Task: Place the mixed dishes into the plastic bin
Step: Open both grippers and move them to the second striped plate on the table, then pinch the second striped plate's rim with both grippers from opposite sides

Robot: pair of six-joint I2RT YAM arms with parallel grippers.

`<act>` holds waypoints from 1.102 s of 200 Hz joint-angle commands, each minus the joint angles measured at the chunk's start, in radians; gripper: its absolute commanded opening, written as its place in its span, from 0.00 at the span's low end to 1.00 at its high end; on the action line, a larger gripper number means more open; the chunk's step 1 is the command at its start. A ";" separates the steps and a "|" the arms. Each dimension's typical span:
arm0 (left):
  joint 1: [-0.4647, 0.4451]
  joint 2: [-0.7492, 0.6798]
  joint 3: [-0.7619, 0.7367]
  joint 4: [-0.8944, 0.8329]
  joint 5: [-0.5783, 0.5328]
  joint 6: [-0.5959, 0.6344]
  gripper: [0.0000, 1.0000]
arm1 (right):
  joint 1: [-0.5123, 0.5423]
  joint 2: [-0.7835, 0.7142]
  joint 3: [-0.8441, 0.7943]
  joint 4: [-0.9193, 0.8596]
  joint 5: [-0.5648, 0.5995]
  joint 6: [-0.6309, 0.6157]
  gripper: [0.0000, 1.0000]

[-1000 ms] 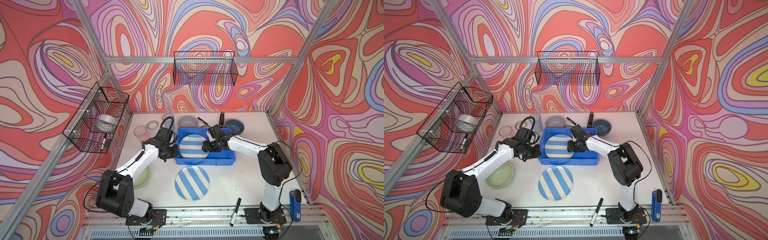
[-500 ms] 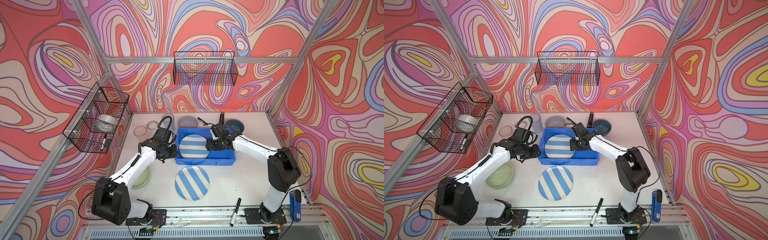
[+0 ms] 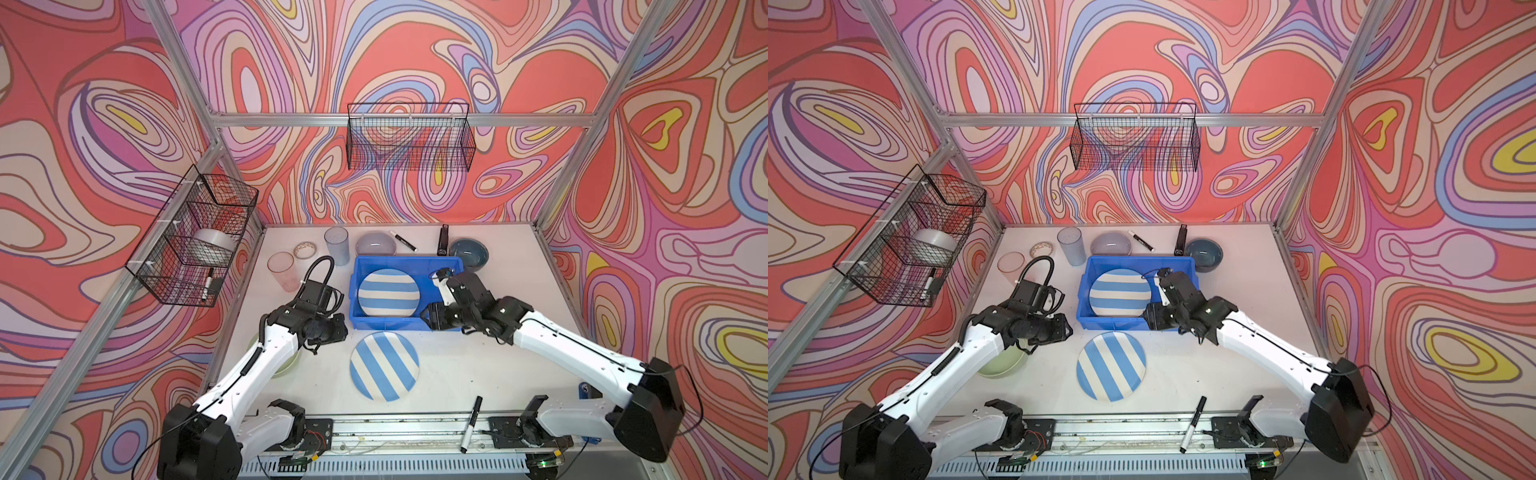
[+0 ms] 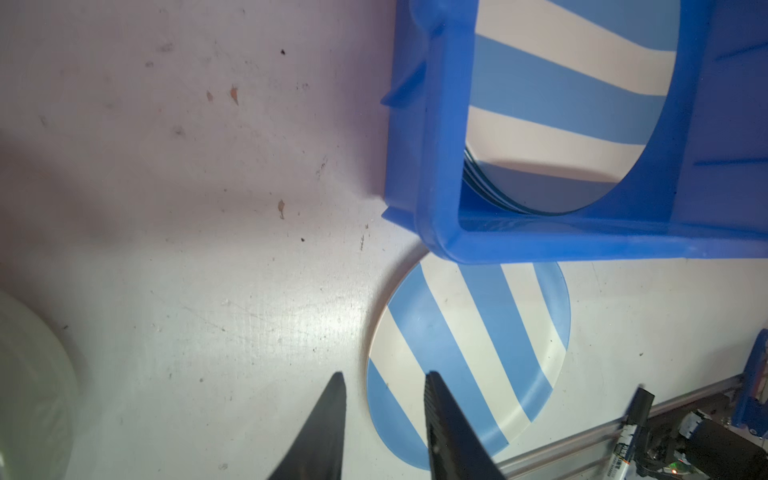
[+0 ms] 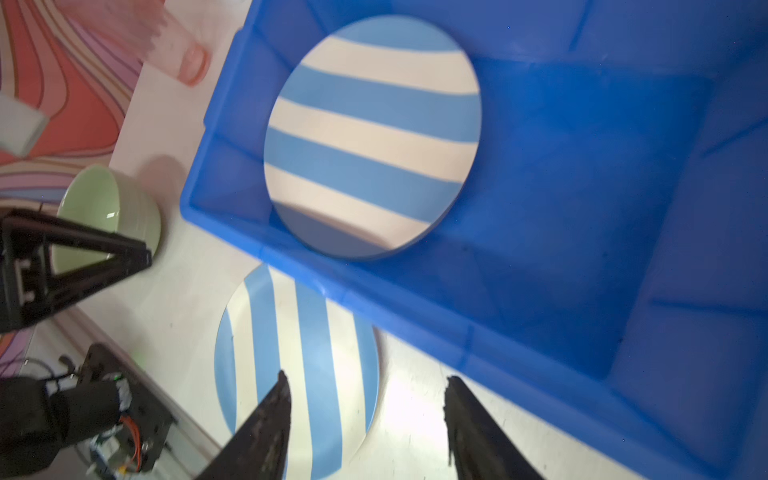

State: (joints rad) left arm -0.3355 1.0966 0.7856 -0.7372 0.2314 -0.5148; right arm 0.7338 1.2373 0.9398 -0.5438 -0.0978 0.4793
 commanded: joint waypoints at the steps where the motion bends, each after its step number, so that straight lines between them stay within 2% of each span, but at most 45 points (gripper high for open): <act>1: -0.027 -0.032 -0.048 0.017 0.023 -0.064 0.33 | 0.052 -0.079 -0.098 0.036 -0.028 0.075 0.59; 36: -0.099 -0.039 -0.141 0.098 0.011 -0.127 0.31 | 0.154 -0.143 -0.262 0.147 0.015 0.221 0.55; 71: -0.158 -0.014 -0.200 0.139 -0.027 -0.154 0.26 | 0.209 -0.105 -0.377 0.315 0.045 0.330 0.51; 91: -0.162 -0.002 -0.229 0.166 -0.030 -0.160 0.21 | 0.218 -0.058 -0.404 0.388 0.052 0.354 0.50; 148: -0.166 0.051 -0.261 0.217 -0.034 -0.160 0.17 | 0.234 0.079 -0.427 0.505 0.059 0.392 0.48; 220: -0.168 0.080 -0.305 0.216 -0.047 -0.170 0.10 | 0.236 0.168 -0.435 0.558 0.068 0.440 0.47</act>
State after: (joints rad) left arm -0.4988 1.1698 0.5053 -0.5018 0.2161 -0.6674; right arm 0.9638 1.3769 0.5220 -0.0269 -0.0406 0.8909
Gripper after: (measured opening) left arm 0.111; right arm 0.471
